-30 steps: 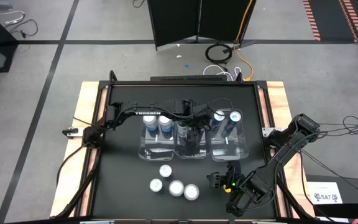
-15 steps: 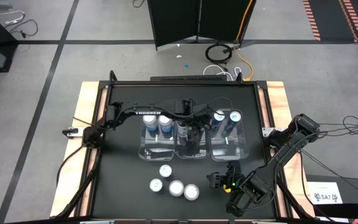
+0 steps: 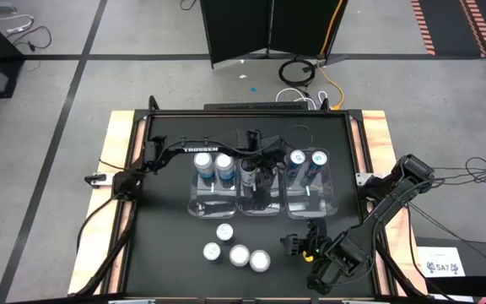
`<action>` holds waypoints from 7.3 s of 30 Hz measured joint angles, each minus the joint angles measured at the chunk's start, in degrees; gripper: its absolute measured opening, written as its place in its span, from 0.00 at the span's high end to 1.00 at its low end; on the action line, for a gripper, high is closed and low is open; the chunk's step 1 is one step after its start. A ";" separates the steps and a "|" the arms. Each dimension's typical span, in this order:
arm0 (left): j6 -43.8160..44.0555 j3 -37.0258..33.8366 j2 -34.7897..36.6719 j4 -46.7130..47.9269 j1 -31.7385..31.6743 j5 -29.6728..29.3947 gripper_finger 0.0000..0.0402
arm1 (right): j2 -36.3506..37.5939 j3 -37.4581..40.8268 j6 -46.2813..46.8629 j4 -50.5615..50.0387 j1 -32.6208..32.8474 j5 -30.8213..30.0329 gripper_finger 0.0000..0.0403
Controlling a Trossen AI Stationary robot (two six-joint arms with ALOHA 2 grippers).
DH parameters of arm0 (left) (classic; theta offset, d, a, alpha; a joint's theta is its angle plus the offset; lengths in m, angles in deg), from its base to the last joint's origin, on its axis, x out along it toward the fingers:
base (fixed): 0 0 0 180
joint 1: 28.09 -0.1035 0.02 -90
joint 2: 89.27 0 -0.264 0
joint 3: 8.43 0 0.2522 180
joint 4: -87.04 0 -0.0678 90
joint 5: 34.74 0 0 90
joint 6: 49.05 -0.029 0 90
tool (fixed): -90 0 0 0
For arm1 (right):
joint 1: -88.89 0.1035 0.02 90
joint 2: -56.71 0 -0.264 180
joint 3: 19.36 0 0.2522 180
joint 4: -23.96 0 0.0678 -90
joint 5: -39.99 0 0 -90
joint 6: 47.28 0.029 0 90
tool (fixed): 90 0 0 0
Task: Sort soda cans
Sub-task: Put the left white soda can into the middle transparent bin, then put the right blue-white soda can into the left transparent bin
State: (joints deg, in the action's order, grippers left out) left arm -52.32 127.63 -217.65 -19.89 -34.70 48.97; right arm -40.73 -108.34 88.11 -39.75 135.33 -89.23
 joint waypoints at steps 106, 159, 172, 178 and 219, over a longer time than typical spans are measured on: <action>40.50 -73.80 72.75 -35.21 57.50 -27.28 0.15 | -8.52 -37.02 -46.14 -8.28 -9.90 17.74 0.41; 35.85 -77.75 85.33 -29.85 58.45 -28.49 0.15 | -23.21 -47.23 -56.96 -24.37 -10.29 30.37 0.02; 35.87 -77.75 85.32 -30.24 58.42 -28.25 0.15 | -28.53 -47.25 -59.87 -21.99 -7.69 28.23 0.02; 35.86 -77.75 85.33 -30.18 58.42 -28.25 0.15 | -31.12 -47.21 -61.76 -21.89 -7.89 23.50 0.02; 35.87 -77.72 85.33 -30.27 58.44 -28.23 0.15 | -32.46 -47.16 -67.33 -24.04 -11.28 30.15 0.32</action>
State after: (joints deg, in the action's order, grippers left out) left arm -16.46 49.91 -132.32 -50.16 23.75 20.74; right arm -73.19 -155.50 20.78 -63.79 124.05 -59.08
